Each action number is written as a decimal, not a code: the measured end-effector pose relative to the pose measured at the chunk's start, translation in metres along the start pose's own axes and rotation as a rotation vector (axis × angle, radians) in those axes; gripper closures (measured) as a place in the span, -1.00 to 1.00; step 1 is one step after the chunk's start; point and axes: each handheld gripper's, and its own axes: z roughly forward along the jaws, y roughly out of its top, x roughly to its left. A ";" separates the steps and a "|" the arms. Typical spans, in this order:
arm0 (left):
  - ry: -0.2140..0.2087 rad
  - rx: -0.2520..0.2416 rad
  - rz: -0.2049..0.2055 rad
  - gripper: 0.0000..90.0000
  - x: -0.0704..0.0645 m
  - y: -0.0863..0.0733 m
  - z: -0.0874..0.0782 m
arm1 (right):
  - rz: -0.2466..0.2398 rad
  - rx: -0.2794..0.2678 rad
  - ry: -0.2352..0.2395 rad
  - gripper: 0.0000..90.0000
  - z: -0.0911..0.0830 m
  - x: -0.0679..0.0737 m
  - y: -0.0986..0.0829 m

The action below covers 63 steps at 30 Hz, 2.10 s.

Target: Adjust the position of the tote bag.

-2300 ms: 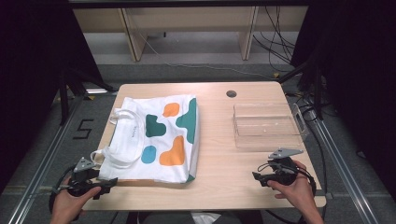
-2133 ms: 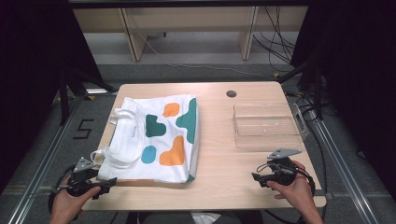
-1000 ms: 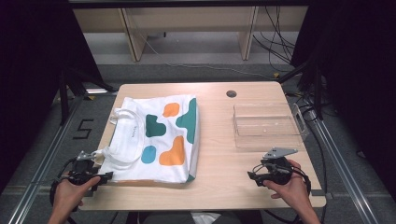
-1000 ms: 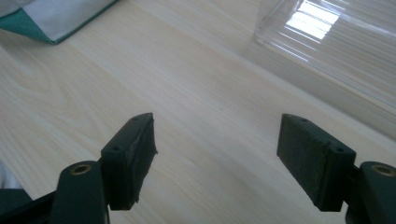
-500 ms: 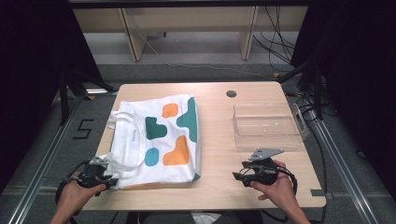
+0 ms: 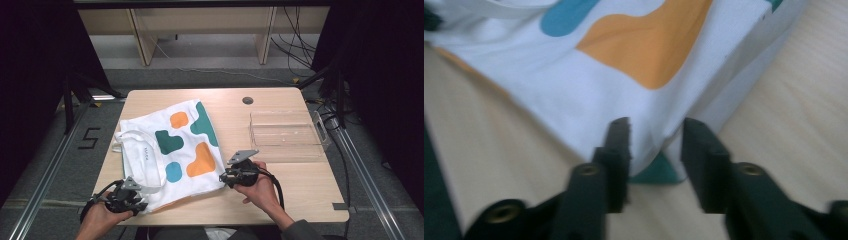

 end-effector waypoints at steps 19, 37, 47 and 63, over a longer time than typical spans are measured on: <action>-0.075 -0.081 0.098 0.63 -0.052 0.061 0.035 | -0.172 0.037 -0.235 0.93 0.070 -0.075 0.055; -0.075 -0.129 0.178 0.63 -0.080 0.087 0.053 | -0.139 -0.054 -0.134 0.45 -0.027 -0.034 0.043; -0.147 -0.254 0.134 0.45 -0.071 0.083 0.021 | -0.128 -0.027 -0.072 0.16 -0.018 -0.013 0.025; 0.045 -0.260 0.011 -0.20 0.003 0.036 -0.027 | -0.182 0.007 0.170 -0.01 0.024 0.064 0.041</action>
